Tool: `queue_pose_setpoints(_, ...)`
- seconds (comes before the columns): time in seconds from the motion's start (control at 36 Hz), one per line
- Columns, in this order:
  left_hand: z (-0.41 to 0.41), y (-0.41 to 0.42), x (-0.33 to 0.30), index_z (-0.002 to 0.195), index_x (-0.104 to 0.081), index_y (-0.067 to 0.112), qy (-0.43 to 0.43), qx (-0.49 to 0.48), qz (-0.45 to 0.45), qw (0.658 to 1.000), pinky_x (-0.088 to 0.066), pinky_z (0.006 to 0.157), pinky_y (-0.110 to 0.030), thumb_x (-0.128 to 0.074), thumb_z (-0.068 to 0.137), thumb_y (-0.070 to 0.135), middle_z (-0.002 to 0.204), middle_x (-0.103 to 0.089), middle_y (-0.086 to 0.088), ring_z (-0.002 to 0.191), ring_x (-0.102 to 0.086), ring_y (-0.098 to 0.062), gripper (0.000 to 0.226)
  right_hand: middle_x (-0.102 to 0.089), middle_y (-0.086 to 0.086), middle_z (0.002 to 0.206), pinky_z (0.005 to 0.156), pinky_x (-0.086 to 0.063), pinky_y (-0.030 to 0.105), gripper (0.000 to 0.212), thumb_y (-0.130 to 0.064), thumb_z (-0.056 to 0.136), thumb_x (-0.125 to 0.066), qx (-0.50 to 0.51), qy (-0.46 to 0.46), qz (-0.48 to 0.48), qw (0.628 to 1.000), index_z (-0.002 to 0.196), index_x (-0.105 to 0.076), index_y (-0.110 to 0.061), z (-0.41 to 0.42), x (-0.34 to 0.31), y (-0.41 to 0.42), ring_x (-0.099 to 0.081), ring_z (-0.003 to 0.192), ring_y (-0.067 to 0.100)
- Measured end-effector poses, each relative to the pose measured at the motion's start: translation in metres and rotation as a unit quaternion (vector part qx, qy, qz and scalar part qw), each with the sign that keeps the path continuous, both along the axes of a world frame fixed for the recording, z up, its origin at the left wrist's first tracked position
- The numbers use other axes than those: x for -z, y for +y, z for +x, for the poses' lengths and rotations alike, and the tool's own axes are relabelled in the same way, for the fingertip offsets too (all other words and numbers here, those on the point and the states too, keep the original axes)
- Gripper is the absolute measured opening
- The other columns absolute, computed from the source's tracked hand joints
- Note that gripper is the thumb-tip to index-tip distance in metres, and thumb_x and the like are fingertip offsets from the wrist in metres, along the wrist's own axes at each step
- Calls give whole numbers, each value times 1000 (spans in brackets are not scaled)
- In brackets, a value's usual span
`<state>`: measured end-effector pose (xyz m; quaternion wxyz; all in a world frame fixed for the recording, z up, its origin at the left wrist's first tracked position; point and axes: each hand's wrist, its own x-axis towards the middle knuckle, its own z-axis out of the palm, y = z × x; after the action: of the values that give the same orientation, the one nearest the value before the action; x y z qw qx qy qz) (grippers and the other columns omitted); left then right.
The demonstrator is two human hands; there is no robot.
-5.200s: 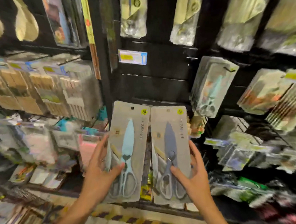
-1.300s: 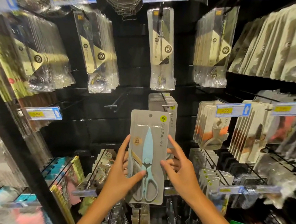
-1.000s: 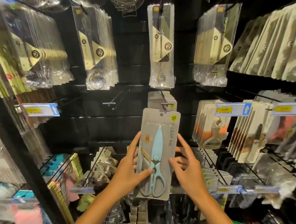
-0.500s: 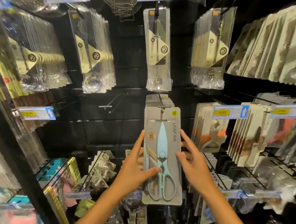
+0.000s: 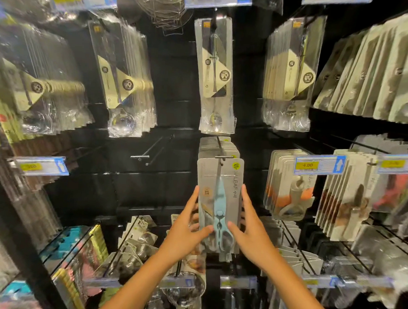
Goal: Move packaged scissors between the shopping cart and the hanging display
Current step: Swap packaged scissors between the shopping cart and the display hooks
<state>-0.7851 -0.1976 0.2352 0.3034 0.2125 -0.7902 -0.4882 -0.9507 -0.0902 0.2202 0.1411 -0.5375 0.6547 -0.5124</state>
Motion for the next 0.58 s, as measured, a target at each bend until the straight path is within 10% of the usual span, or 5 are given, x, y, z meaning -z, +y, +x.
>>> queue_pose_setpoints(0.31,-34,-36,6,157,2,41,-34,-36,-26,998,-52,91,-16,-70,92,11,154,-40,4,130,-51,1,102,-10,-13,156,111,-29,11,112,-22,94,-68,49,29,-4,998,152,25,-42,-14,0,-45,-25,134,-13)
queue_pose_setpoints(0.44,-39,-43,8,154,2,52,-41,-88,-48,994,-49,92,-10,-71,92,23,149,-30,10,135,-40,-6,100,-11,-6,158,115,-41,44,117,-32,88,-73,96,77,-25,992,151,24,-48,-18,8,-56,-29,146,22)
queue_pose_setpoints(0.58,-37,-46,9,149,7,58,-73,-101,-112,986,-33,91,4,-71,91,35,141,-34,16,133,-35,2,100,-11,-7,159,113,-37,37,115,-40,89,-73,101,84,-17,991,151,24,-48,-21,11,-55,-25,147,21)
